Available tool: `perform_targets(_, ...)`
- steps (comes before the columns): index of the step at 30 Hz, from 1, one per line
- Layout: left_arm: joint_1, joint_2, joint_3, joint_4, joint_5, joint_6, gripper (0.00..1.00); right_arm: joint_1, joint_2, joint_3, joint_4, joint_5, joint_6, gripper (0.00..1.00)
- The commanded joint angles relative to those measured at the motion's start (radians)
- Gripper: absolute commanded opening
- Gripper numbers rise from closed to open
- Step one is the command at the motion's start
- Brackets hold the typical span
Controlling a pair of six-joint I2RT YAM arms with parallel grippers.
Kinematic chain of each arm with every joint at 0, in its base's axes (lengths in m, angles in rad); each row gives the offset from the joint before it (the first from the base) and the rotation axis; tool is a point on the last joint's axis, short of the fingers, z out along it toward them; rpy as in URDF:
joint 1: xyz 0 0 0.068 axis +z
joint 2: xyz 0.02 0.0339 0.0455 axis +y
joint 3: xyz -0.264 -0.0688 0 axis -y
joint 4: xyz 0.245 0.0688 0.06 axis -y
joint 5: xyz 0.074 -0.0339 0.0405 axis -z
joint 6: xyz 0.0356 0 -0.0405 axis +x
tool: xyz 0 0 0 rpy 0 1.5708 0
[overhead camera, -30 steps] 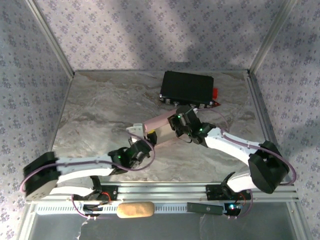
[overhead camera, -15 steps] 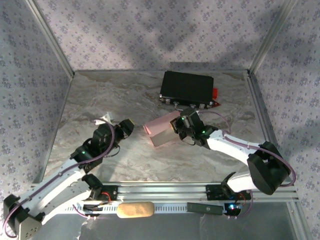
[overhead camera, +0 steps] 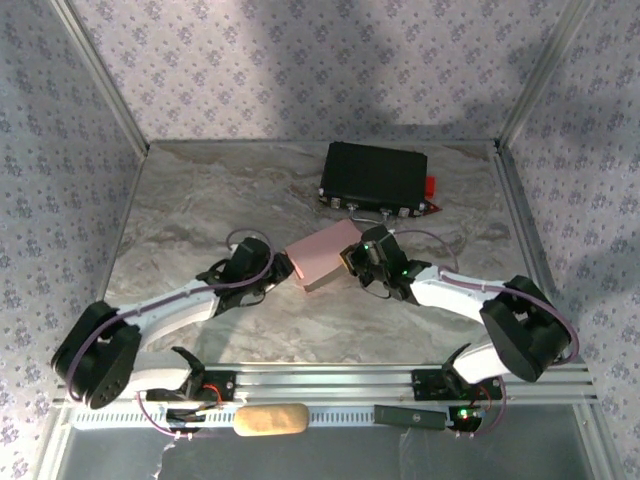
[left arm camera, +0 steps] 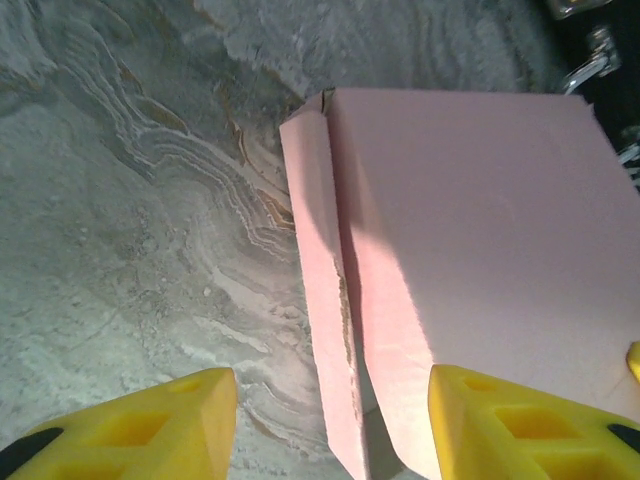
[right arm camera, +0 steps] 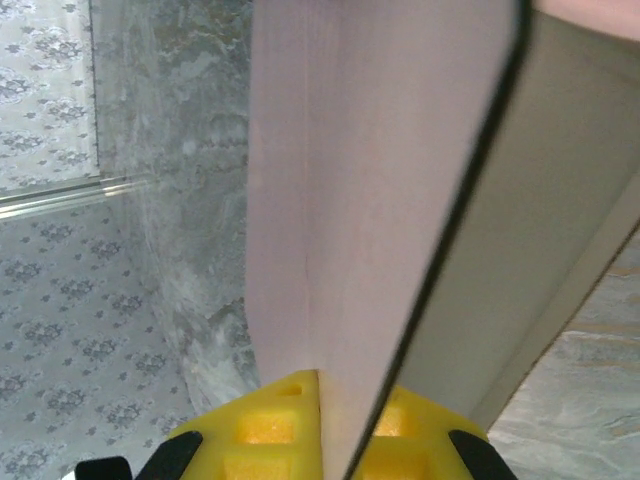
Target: Fold the paper box
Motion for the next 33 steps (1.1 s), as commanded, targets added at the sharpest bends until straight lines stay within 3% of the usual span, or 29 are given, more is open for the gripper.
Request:
perform_targets(1,0.007,0.044,0.048,0.086,0.016,-0.015,0.53,-0.003,0.049,-0.052,-0.086,-0.014,-0.029,0.0)
perform_targets(11,0.007,0.181,0.062,0.224,0.052,-0.031,0.51,-0.001,0.096,-0.088,-0.037,-0.025,-0.026,0.0)
perform_targets(14,0.004,0.206,0.052,0.242,0.057,-0.035,0.41,0.0,0.103,-0.104,-0.024,-0.027,-0.015,0.0)
perform_targets(23,-0.015,0.212,0.019,0.223,0.012,-0.044,0.36,0.004,0.106,-0.089,-0.074,-0.024,-0.014,0.0)
perform_targets(28,-0.03,0.267,0.031,0.233,0.01,-0.048,0.29,0.012,0.113,-0.083,-0.112,-0.018,-0.007,0.0)
perform_targets(31,-0.034,0.282,0.019,0.237,-0.004,-0.058,0.2,0.009,0.102,-0.088,-0.12,-0.023,-0.009,0.0)
perform_targets(33,-0.034,0.267,0.006,0.225,-0.025,-0.062,0.13,0.008,0.057,-0.083,-0.155,-0.01,-0.035,0.13)
